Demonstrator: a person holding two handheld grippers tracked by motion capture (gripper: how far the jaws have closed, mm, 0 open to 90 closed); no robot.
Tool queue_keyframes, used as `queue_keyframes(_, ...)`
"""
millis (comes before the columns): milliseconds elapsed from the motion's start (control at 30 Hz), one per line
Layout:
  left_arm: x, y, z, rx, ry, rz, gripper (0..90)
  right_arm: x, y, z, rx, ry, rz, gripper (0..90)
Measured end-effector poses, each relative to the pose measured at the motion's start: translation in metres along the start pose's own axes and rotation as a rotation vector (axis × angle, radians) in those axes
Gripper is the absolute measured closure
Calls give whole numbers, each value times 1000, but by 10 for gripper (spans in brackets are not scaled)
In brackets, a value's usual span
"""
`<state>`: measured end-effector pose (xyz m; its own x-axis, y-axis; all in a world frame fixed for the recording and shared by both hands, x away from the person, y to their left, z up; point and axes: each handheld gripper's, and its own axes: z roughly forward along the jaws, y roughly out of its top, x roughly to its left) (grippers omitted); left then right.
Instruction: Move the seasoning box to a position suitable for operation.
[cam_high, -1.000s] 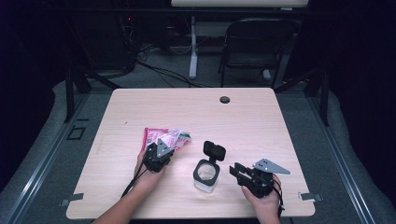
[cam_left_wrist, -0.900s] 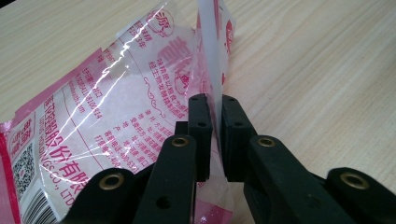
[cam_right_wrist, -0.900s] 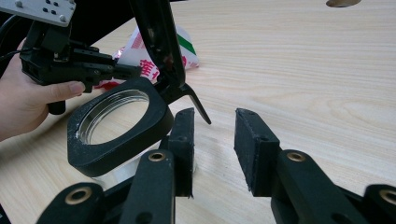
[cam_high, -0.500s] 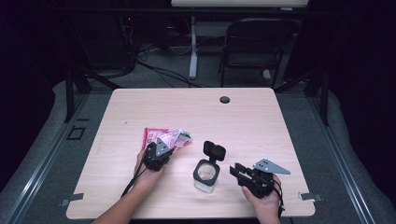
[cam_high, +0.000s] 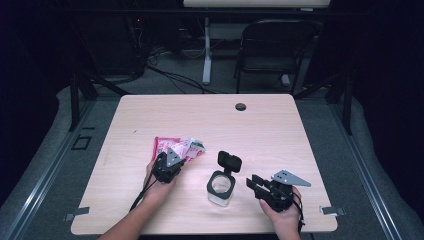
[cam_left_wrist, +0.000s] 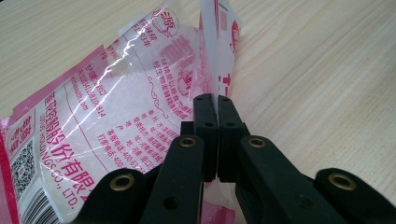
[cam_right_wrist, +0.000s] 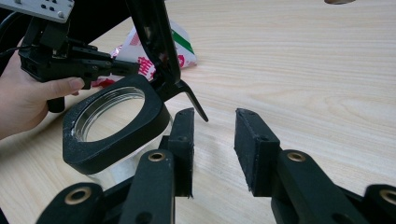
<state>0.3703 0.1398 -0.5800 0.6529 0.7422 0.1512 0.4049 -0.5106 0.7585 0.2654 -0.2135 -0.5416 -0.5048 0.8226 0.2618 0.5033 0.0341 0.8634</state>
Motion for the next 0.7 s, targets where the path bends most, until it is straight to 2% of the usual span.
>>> queue_keyframes(433,3,1,-3,-15,-9,-17,900,0,-1,1,-3,5,4,682)
queue_keyframes(700,4,3,-7,-20,-4,-8,900,-1,-1,0,-2,0,7,682)
